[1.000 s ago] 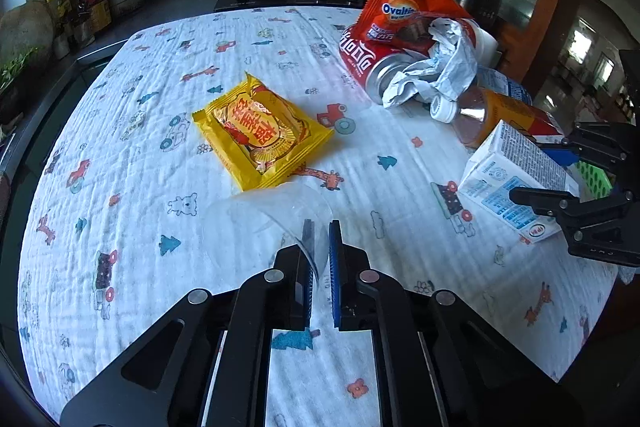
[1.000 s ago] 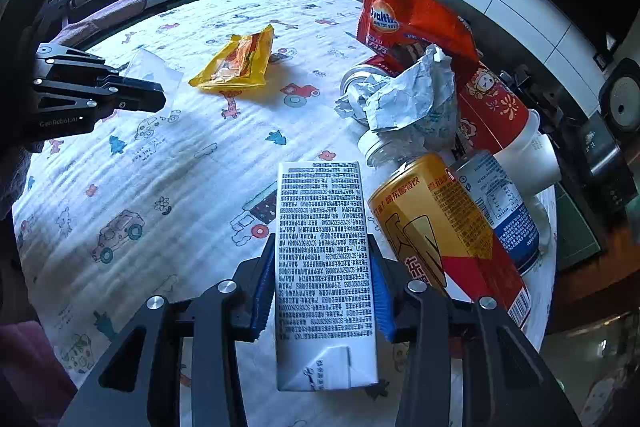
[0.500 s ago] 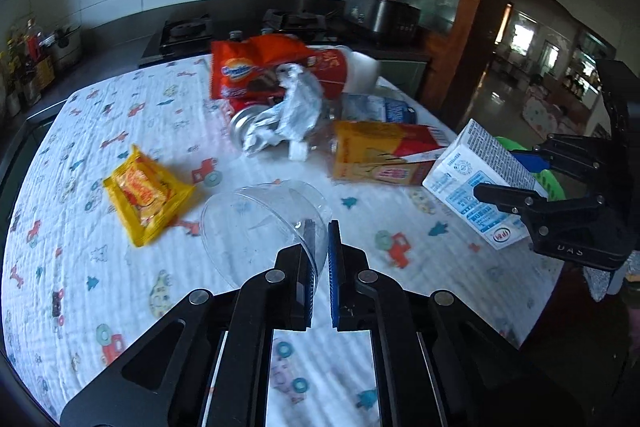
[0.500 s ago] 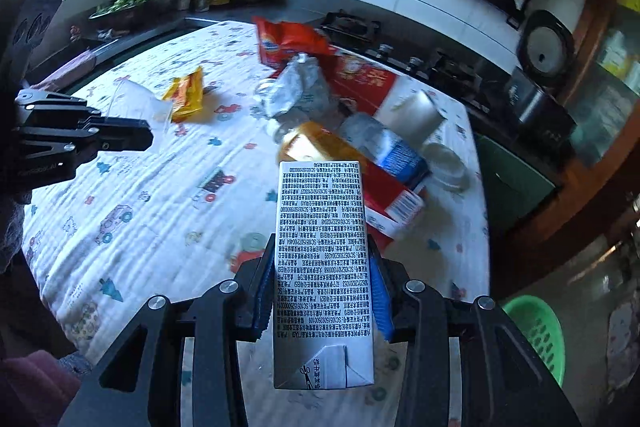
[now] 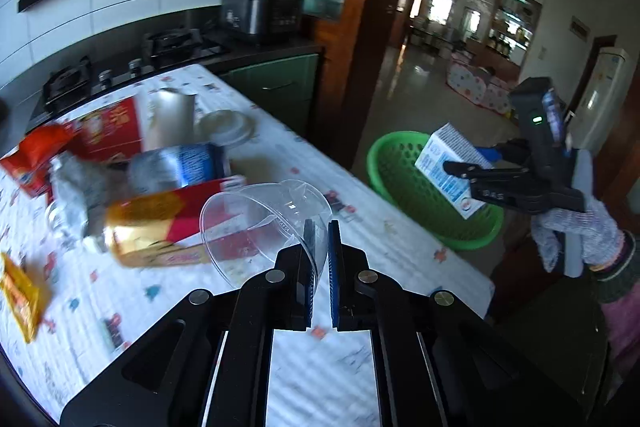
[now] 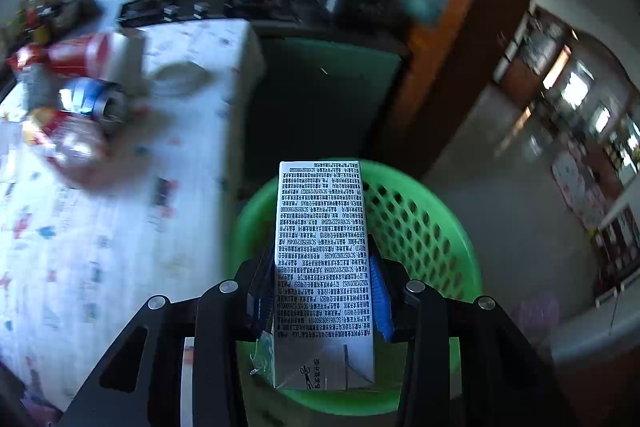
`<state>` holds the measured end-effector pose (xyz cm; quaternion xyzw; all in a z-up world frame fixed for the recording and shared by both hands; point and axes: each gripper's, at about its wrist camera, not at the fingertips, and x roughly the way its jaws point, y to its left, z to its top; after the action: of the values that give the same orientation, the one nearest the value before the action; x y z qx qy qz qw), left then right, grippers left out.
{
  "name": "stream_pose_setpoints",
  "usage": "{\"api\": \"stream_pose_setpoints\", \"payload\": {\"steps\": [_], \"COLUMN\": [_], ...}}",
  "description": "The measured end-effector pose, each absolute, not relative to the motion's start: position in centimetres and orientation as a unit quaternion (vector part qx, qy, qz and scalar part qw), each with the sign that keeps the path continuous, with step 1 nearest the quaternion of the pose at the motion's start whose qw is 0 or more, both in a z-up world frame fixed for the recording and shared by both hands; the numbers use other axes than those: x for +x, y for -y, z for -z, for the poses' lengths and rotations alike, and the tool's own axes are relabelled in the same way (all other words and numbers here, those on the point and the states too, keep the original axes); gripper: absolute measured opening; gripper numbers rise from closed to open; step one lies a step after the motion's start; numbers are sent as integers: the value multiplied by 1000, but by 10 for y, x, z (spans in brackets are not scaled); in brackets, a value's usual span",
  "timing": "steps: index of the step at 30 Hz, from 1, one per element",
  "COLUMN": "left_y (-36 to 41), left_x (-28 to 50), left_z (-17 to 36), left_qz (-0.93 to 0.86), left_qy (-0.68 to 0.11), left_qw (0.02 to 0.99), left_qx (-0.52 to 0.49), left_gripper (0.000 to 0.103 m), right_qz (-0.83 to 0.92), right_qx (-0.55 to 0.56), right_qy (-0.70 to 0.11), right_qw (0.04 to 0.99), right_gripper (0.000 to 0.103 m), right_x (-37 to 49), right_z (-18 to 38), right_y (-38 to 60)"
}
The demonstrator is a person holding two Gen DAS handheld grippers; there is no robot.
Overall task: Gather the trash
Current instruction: 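Carry the carton into the green basket and open the right tool while the left tool grips the clear cup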
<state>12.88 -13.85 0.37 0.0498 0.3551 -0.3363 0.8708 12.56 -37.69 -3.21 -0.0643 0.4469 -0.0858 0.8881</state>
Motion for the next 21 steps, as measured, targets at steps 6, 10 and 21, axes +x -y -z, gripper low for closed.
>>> {"api": "stream_pose_setpoints", "payload": {"steps": [6,10,21], "left_y": [182,202,247], "left_x": [137,142,150], "left_z": [-2,1,9], "left_qz": [355,362,384], "left_qy": [-361,-367,-379], "left_qw": [860,853,836], "left_qx": [70,81,103], "left_gripper": [5,5,5], "right_qz": [119,128,130], "right_qx": [-26,1,47], "right_qy": [-498,-519,-529], "right_qw": [859,845,837], "right_gripper": [39,40,41], "right_x": [148,159,171], "right_z": [91,118,140], "right_y": [424,445,469]}}
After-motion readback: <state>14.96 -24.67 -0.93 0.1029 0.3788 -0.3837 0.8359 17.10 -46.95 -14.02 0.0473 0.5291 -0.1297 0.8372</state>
